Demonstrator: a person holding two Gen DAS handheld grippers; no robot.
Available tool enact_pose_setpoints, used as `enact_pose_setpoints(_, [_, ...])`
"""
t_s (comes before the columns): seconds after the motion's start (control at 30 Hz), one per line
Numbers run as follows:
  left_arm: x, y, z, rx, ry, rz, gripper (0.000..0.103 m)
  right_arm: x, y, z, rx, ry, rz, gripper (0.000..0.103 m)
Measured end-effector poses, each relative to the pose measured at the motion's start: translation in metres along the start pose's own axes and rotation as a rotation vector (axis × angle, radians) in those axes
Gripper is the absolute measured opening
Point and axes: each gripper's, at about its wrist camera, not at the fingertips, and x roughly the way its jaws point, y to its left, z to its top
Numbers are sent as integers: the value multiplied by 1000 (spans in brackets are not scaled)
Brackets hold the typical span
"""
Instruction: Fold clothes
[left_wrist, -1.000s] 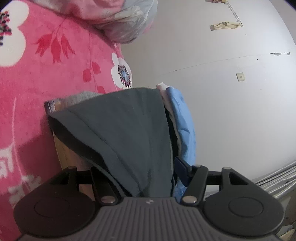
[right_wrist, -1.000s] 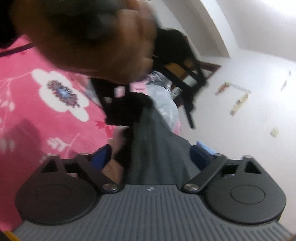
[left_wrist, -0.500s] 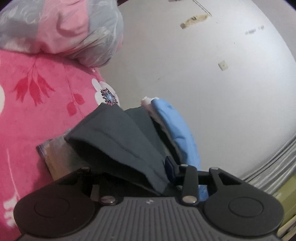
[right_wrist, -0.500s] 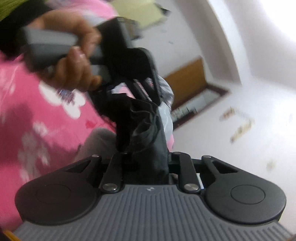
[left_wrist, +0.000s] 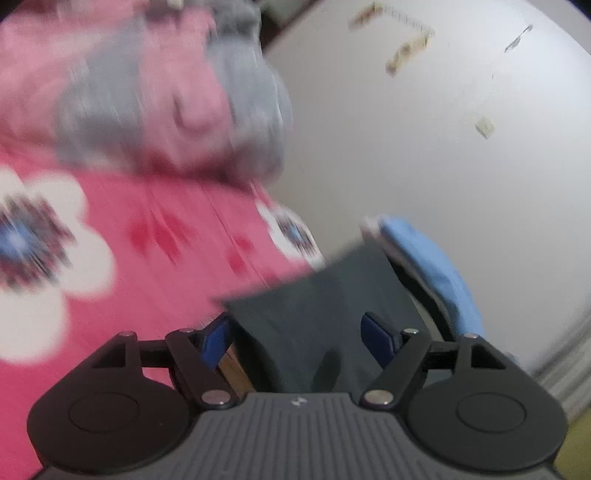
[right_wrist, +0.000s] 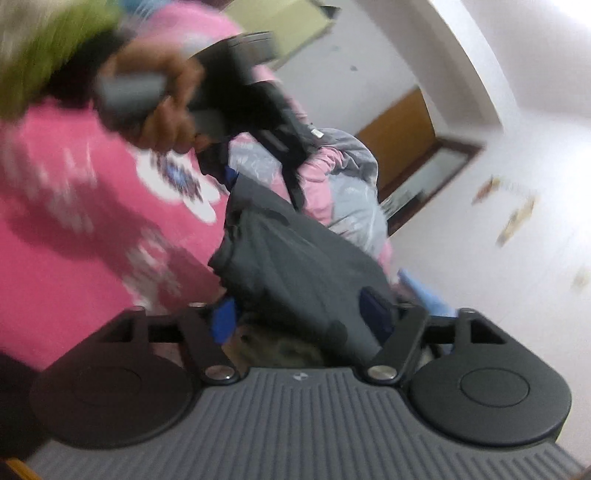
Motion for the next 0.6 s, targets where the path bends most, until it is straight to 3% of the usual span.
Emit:
enact_pose_setpoints(0.07, [-21, -13, 4, 88, -95, 39, 77, -19, -25, -2, 144, -14, 44, 75])
enact_pose_setpoints(0.17, [-35, -52, -2, 257, -152, -9, 77, -25, -75, -7, 361, -83, 57, 68])
enact_pose_setpoints(0.27, [-17, -89, -21, 409, -85, -73, 77, -3, -112, -10, 482, -129, 22, 49])
enact_pose_setpoints(0.37, [19, -100, -43, 464, -6, -40, 77, 50, -134, -11, 537, -121, 23, 36])
enact_pose_setpoints(0.43, [43, -107, -58, 500, 47, -18, 77, 90, -140, -24, 570, -70, 34, 29])
enact_pose_setpoints(0.5, [63, -110, -70, 522, 88, -7, 77, 131, -141, -49, 605, 50, 19, 16])
enact_pose_setpoints(0.53, [66, -108, -71, 515, 91, -16, 77, 148, -143, -66, 645, 116, 28, 15])
enact_pose_setpoints(0.6, [67, -107, -71, 525, 86, -28, 77, 152, -147, -81, 691, 153, 47, 15])
